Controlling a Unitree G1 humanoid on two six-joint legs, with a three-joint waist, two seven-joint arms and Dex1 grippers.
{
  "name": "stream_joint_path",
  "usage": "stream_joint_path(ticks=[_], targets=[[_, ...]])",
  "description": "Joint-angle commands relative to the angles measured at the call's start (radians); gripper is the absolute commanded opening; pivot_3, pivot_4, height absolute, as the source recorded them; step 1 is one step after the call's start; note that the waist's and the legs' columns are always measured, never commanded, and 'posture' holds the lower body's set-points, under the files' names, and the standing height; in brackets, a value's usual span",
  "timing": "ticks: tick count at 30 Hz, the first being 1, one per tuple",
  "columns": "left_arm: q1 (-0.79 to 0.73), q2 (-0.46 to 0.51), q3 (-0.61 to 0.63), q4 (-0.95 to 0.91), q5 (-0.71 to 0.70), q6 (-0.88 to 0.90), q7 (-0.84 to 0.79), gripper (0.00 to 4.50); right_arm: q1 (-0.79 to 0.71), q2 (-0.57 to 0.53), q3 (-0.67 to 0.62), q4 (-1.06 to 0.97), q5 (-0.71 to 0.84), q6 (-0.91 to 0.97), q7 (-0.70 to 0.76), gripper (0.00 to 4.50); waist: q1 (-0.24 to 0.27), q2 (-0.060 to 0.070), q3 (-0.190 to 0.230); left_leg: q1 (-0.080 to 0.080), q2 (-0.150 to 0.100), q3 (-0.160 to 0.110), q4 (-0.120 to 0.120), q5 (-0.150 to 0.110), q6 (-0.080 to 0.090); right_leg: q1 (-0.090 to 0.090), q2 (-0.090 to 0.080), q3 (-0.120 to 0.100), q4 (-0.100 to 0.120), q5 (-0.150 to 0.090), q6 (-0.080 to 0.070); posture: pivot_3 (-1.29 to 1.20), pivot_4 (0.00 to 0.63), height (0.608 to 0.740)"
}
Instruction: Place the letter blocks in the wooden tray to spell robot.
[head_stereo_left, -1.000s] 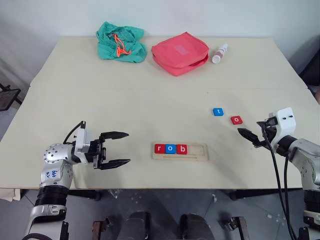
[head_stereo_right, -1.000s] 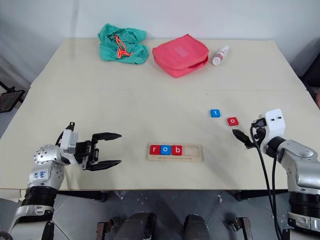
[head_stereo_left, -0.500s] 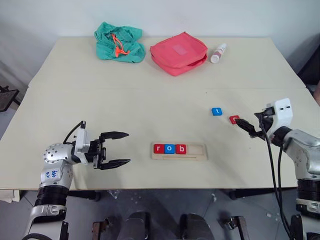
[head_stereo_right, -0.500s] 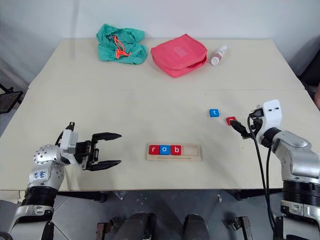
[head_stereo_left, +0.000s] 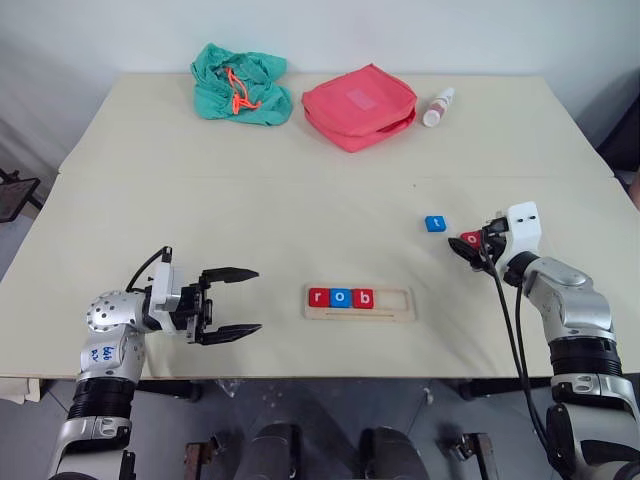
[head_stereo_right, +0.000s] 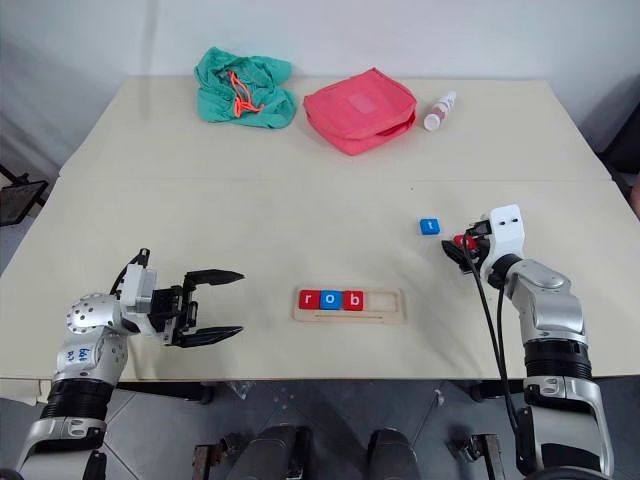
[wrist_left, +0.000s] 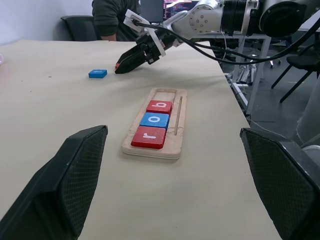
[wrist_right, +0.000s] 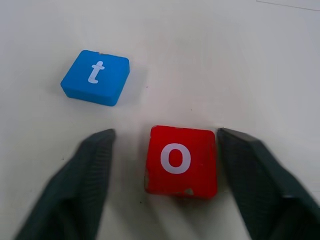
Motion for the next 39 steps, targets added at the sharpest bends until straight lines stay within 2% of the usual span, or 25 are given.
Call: stream_joint_path(ticks=[1, 3, 9, 14, 17, 22, 27, 33, 39], targets=[[0.019, 0.004, 0.018, -0.041, -0.012, -0.015, 0.006, 4.5, 0.021, -0.006, -0.014, -0.008, -0.01, -0.009, -0.025, 2.16, 0.0, 0.0, 0.0, 0.0, 0.0, 0.0, 0.0, 0.0, 0.0, 0.0, 0.0, 0.0, 0.0, 0.0, 0.0, 0.0, 0.15, 0.74], [0.024, 0.003, 0.017, -0.044, -0.012, -0.017, 0.008, 4.5, 0.035, -0.003, -0.023, -0.027, -0.003, -0.004, -0.035, 1.45, 0.002, 0.0, 0.0, 0.0, 0.0, 0.0, 0.0, 0.0, 0.0, 0.0, 0.0, 0.0, 0.0, 0.0, 0.0, 0.0, 0.15, 0.74], [0.021, 0.001, 0.013, -0.038, -0.013, -0.017, 0.001, 4.5, 0.088, 0.02, -0.066, -0.204, 0.053, 0.069, -0.084, 1.47, 0.002, 0.0, 0.0, 0.0, 0.0, 0.0, 0.0, 0.0, 0.0, 0.0, 0.0, 0.0, 0.0, 0.0, 0.0, 0.0, 0.15, 0.74], [-0.007, 0.005, 0.006, 0.001, -0.015, -0.016, -0.042, 4.5, 0.21, 0.086, -0.143, -0.537, 0.119, 0.243, -0.223, 1.47, 0.002, 0.0, 0.0, 0.0, 0.0, 0.0, -0.001, 0.0, 0.0, 0.0, 0.0, 0.0, 0.0, 0.0, 0.0, 0.0, 0.15, 0.74], [-0.017, 0.006, 0.004, 0.015, -0.014, -0.017, -0.052, 4.5, 0.257, 0.105, -0.153, -0.649, 0.136, 0.318, -0.266, 1.47, 0.003, 0.0, 0.0, 0.0, 0.0, 0.0, 0.0, 0.0, 0.0, 0.0, 0.0, 0.001, 0.001, 0.0, 0.0, 0.0, 0.15, 0.74], [-0.055, 0.012, -0.006, 0.063, -0.01, -0.02, -0.074, 4.5, 0.446, 0.199, -0.152, -0.968, 0.168, 0.468, -0.375, 1.47, 0.006, 0.0, 0.0, 0.0, 0.0, -0.003, -0.001, 0.0, -0.001, -0.002, 0.001, 0.001, 0.004, 0.0, 0.0, 0.0, 0.15, 0.74], [-0.067, 0.013, -0.014, 0.069, -0.012, -0.016, -0.079, 4.5, 0.531, 0.237, -0.138, -1.071, 0.172, 0.51, -0.408, 1.47, 0.003, 0.0, 0.0, -0.001, -0.001, 0.003, -0.001, 0.0, 0.0, -0.005, 0.0, 0.007, 0.004, 0.0, 0.0, 0.0, 0.15, 0.74], [-0.066, 0.016, -0.016, 0.062, -0.015, -0.009, -0.079, 4.5, 0.566, 0.258, -0.141, -1.079, 0.174, 0.51, -0.42, 1.47, 0.002, 0.0, 0.0, -0.001, 0.0, 0.004, -0.002, 0.0, 0.0, -0.007, 0.001, 0.008, 0.005, 0.0, 0.0, 0.0, 0.15, 0.74], [-0.055, 0.017, -0.015, 0.043, -0.021, -0.004, -0.073, 4.5, 0.577, 0.257, -0.132, -1.059, 0.166, 0.463, -0.402, 3.46, 0.003, 0.0, 0.0, -0.001, 0.0, 0.005, -0.002, 0.0, 0.0, -0.008, 0.001, 0.009, 0.005, 0.0, 0.0, 0.0, 0.15, 0.74]])
